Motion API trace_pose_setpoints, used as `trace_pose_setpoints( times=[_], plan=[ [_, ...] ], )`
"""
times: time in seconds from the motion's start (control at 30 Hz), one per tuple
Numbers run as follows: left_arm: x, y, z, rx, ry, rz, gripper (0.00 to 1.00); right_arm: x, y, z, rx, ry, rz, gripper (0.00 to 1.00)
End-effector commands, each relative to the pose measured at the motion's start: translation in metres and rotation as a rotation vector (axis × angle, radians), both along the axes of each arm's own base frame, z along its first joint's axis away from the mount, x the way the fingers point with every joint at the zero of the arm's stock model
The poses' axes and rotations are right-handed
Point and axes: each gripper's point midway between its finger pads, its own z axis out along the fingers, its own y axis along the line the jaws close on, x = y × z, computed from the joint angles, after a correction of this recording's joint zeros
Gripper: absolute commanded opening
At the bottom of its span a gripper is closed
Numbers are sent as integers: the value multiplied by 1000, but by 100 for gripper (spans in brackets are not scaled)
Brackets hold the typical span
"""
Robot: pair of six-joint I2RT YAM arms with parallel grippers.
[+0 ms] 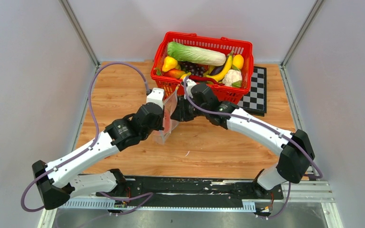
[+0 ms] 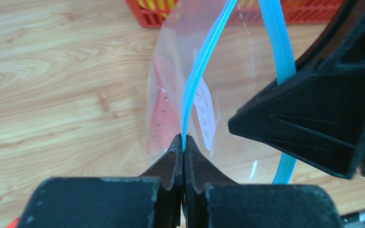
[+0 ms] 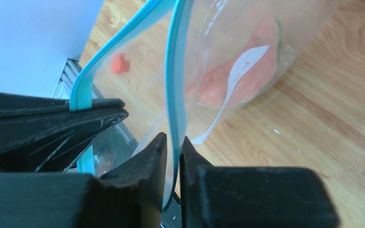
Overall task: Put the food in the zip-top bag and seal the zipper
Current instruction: Place the fake fruit in the zipper food storage bag, then pick up the fake fruit from the bin.
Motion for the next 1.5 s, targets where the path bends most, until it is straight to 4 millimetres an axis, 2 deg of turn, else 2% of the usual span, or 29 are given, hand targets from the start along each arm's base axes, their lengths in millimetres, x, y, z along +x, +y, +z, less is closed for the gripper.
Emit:
trace_pose_setpoints(
  times=[0.0,0.07,0.13,0.27,0.33,0.43,0.53,0.6,0.7,0.83,0.97,1.17,1.37,1.47],
  plan=[
    [9,45,46,46,-132,173,0,0,21,61,142,-89,136,23],
    [9,54,54,77,-153,184,0,0,21,84,205,-127,165,34],
    [8,62,60,118,-162,195,0,-1,18,107,268,-160,206,50],
    [9,78,66,180,-175,257,0,0,2,146,360,-226,267,53],
    [9,84,68,189,-183,295,0,7,-10,155,371,-271,241,53],
    [9,87,71,188,-191,311,0,24,-28,158,368,-304,199,53],
    [9,80,67,181,-172,278,0,66,-53,153,318,-312,45,56],
    [9,71,57,183,-145,241,0,97,-69,146,264,-327,-68,64],
    [9,56,40,163,-96,191,0,134,-72,135,194,-308,-136,69],
    [5,36,24,93,-47,132,0,176,-57,117,147,-242,-171,72],
    [3,30,21,63,-38,112,0,210,-32,104,163,-224,-161,75],
    [2,30,19,75,-42,92,0,244,-1,76,135,-174,-180,77],
    [3,25,13,75,-31,81,0,283,13,45,98,-174,-332,82],
    [2,24,10,72,-24,75,0,294,22,37,92,-180,-366,82]
  ],
)
